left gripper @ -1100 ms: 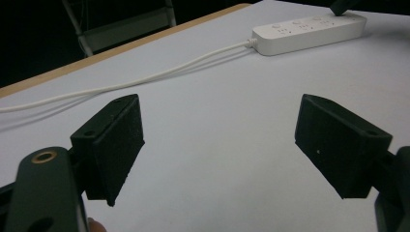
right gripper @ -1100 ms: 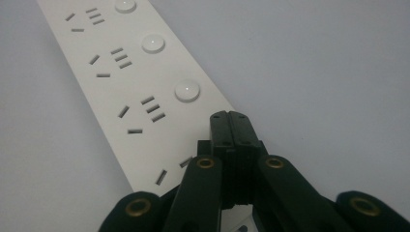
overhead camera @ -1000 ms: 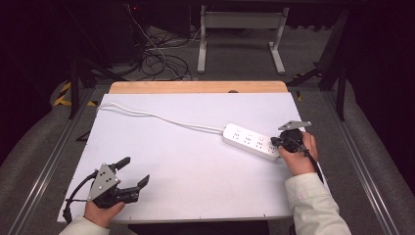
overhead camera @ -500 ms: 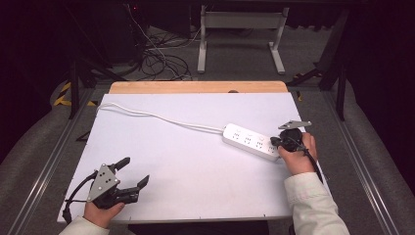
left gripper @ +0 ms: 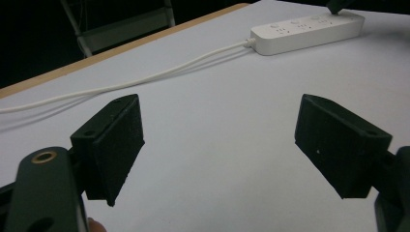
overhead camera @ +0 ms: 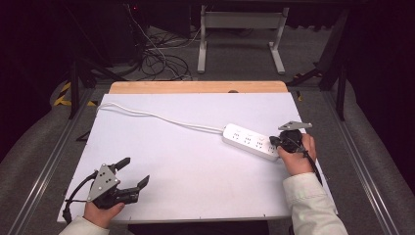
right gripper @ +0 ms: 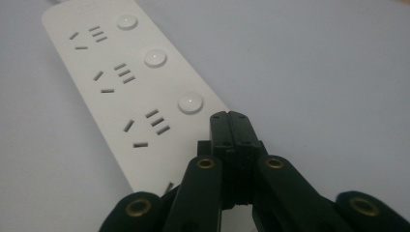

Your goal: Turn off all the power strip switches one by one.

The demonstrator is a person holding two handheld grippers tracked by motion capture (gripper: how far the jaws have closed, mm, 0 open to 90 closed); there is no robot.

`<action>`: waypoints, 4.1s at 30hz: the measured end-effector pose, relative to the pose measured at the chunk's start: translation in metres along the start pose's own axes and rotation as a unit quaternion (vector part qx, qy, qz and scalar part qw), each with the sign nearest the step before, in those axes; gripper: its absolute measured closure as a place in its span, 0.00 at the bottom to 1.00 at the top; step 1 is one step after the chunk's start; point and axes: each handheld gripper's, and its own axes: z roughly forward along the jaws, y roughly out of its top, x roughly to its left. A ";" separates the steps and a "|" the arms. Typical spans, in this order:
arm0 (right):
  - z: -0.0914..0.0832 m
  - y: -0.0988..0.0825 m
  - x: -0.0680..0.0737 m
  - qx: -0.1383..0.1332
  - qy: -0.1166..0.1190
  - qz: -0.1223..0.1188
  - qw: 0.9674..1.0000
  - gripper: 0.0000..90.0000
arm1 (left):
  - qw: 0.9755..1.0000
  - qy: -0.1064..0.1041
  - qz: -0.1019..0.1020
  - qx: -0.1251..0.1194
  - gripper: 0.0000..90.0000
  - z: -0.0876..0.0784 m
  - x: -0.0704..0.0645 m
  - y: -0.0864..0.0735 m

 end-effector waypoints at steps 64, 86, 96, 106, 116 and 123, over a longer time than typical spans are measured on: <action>0.025 0.011 0.015 -0.028 0.023 0.006 0.999 1.00 | 1.000 -0.001 -0.004 -0.001 0.20 0.000 -0.001 0.000; 0.000 0.039 0.034 -0.127 0.063 -0.025 0.990 1.00 | 1.000 0.004 -0.005 0.001 0.20 0.001 0.000 0.000; 0.021 0.039 0.031 -0.100 0.055 -0.018 0.993 1.00 | 1.000 0.006 -0.009 0.000 0.20 0.000 0.002 -0.001; 0.035 0.033 0.032 -0.081 0.051 -0.021 0.995 1.00 | 1.000 0.006 -0.003 0.001 0.20 0.001 0.002 0.000; 0.042 0.031 0.032 -0.064 0.046 -0.019 0.997 1.00 | 1.000 0.006 -0.001 0.002 0.20 0.001 0.001 0.000; 0.045 0.031 0.032 -0.060 0.043 -0.017 0.997 1.00 | 1.000 0.005 -0.001 0.002 0.20 0.001 0.001 0.000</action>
